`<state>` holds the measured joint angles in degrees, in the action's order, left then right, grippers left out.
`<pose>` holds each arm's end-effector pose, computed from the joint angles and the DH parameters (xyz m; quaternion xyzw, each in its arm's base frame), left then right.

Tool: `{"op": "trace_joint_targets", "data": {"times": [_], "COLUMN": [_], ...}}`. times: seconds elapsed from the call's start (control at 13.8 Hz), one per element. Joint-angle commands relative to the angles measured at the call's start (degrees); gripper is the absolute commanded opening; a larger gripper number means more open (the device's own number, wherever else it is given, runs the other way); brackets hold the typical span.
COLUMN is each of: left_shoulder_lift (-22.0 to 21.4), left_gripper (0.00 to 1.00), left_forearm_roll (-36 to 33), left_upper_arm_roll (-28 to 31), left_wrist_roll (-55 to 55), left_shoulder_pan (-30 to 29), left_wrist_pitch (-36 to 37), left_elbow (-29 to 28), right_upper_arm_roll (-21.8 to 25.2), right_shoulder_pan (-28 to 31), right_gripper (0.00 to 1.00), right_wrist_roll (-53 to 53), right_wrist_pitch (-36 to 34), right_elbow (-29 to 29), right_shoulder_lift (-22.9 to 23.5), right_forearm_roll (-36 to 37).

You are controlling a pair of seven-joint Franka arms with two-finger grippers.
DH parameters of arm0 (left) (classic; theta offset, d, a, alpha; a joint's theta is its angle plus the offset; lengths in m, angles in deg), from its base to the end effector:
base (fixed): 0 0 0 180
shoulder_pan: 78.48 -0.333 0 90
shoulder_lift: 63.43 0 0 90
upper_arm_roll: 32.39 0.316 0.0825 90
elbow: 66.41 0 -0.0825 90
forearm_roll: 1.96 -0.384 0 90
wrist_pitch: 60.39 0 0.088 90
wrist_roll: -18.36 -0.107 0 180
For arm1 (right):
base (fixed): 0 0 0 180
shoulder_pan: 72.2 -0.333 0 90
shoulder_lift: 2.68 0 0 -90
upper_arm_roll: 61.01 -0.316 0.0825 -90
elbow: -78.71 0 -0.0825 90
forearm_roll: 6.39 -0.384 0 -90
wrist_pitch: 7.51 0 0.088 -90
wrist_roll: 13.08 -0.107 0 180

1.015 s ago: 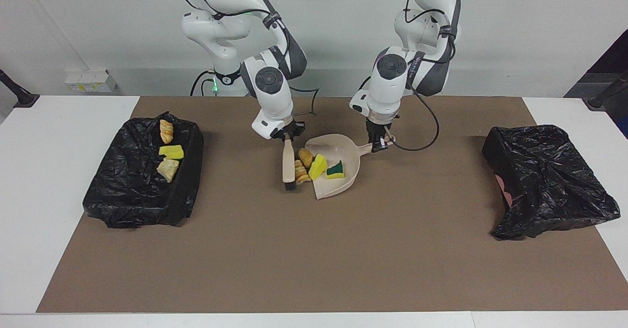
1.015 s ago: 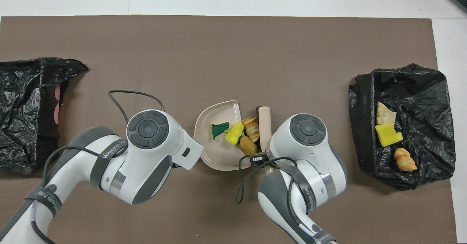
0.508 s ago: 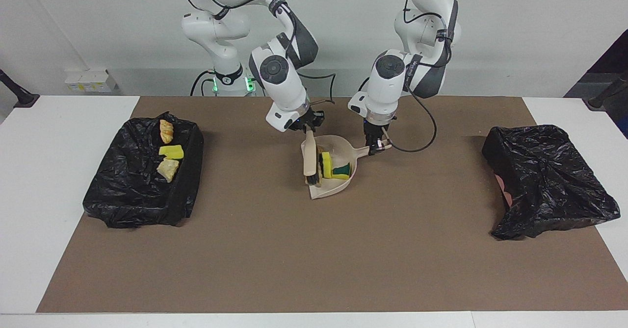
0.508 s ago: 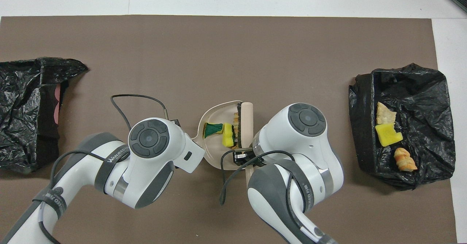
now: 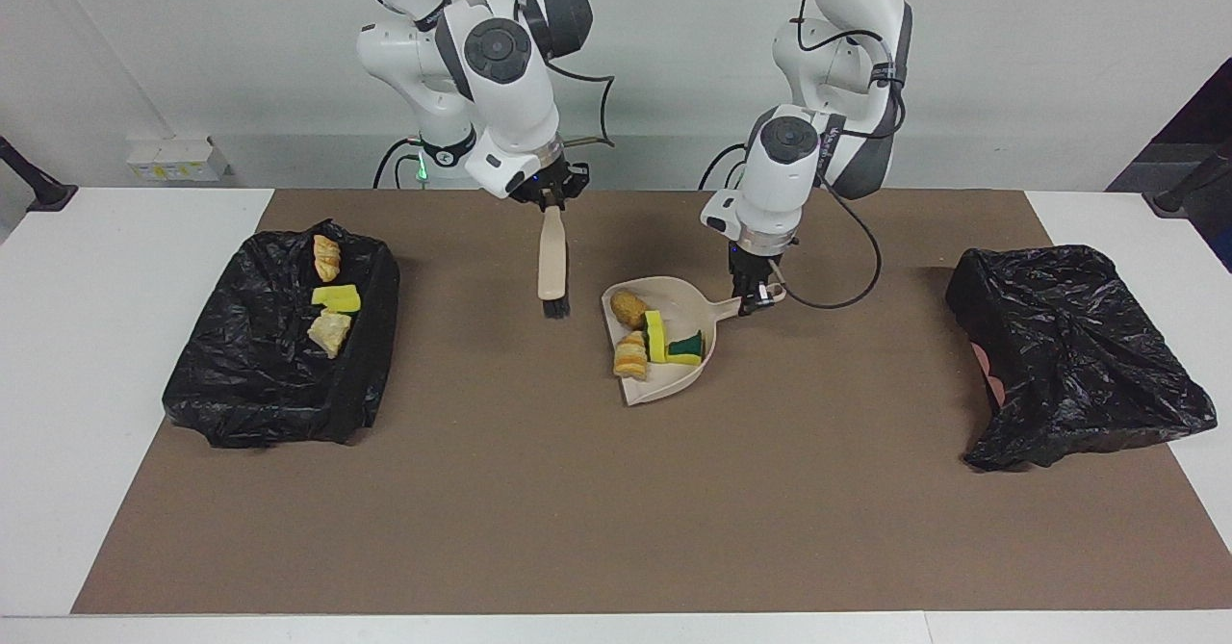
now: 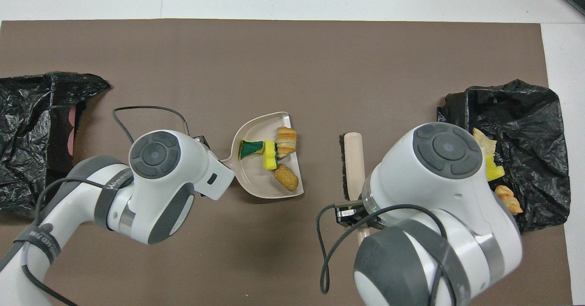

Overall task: Sweep and dump trash in bin
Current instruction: 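Carry the loaded dustpan with the left gripper over the other black bag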

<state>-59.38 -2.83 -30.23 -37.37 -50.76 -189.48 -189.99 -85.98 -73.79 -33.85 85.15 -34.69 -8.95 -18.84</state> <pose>0.4961 -0.2370 0.3686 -0.7556 0.6549 -0.0104 0.0104 0.4342 0.2488 0.4923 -0.9876 -0.0266 0.1525 0.0250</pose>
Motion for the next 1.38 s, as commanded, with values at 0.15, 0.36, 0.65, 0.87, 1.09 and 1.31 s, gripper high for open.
{"op": "trace_joint_targets", "data": {"times": [0.15,0.36,0.65,0.87,1.09,1.31], "left_shoulder_lift": [0.87,1.05,1.4,1.66,1.66,1.75], "left_gripper": [0.0,0.0,0.0,0.0,0.0,0.0], "left_forearm_roll": [4.11,6.05,7.9,7.9,7.55,6.58], "left_upper_arm_roll": [-0.13,-0.13,-0.13,-0.13,0.04,0.3], "left_wrist_roll": [-12.79,-19.75,-30.29,-39.6,-48.82,-57.8], "left_shoulder_pan": [-9.15,-15.57,-24.01,-30.78,-37.28,-44.05], "left_wrist_pitch": [11.81,16.83,20.62,21.94,23.79,24.76], "left_elbow": [10.61,15.63,20.12,20.83,21.53,22.94], "right_upper_arm_roll": [-0.6,-0.6,-0.6,-0.51,-0.51,-0.51], "right_shoulder_pan": [-5.69,-12.18,-19.57,-21.52,-21.7,-21.7], "right_gripper": [0.0,0.0,0.0,0.0,0.0,0.0], "right_wrist_roll": [-1.45,-7.85,-17.18,-19.39,-17.11,-16.84], "right_wrist_pitch": [4.87,11.9,22.63,27.03,27.31,29.32], "right_elbow": [-8.49,-9.47,-12.11,-15.25,-16.06,-16.94], "right_shoulder_lift": [-2.7,2.65,7.13,8.91,8.73,9.61], "right_forearm_roll": [-5.2,-5.57,-5.57,-3.21,-1.44,-1.26]}}
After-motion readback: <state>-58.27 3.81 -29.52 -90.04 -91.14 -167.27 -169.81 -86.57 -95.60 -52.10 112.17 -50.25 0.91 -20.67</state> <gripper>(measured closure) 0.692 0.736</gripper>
